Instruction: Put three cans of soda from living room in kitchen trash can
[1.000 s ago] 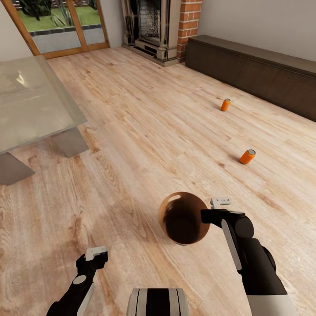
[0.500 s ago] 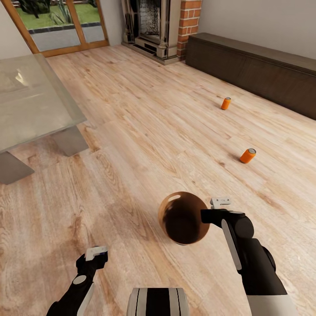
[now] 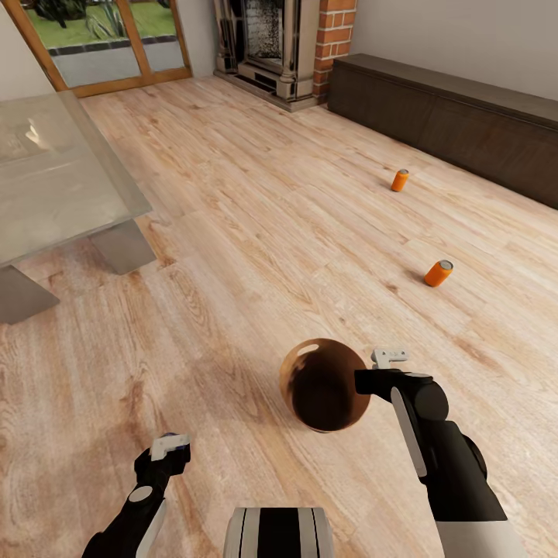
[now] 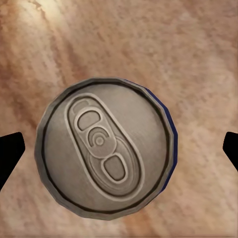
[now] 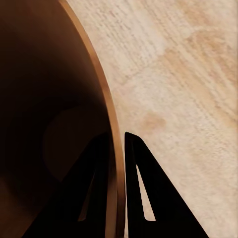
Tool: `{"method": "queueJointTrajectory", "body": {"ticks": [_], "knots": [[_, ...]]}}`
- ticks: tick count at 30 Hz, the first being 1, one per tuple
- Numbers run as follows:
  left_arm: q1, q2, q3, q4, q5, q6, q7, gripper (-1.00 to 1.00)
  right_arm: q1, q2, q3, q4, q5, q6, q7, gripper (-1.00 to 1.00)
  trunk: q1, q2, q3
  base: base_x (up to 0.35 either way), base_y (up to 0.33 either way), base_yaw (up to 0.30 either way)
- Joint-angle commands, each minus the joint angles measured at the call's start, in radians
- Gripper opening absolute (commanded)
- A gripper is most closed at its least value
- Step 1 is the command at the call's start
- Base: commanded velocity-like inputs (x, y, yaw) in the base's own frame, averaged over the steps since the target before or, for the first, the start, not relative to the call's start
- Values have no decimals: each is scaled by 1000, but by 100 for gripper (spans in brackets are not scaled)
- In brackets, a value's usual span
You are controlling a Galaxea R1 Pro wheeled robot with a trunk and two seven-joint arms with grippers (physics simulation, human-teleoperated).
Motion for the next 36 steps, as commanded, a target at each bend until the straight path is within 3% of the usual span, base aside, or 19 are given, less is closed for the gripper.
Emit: {"method": "queueJointTrajectory", "body": {"ticks": [1, 11, 12, 36], "knots": [[0, 0, 0, 0, 0, 0, 0, 100, 0, 0, 1, 0, -19, 0, 4, -100, 0, 0, 0, 0, 0, 0], [0, 0, 0, 0, 0, 0, 0, 100, 0, 0, 0, 0, -19, 0, 5, -100, 0, 0, 0, 0, 0, 0], [0, 0, 0, 0, 0, 0, 0, -100, 0, 0, 0, 0, -19, 0, 5, -100, 0, 0, 0, 0, 0, 0], [0, 0, -3, -1, 0, -1, 0, -100, 0, 0, 1, 0, -19, 0, 5, -100, 0, 0, 0, 0, 0, 0]]}}
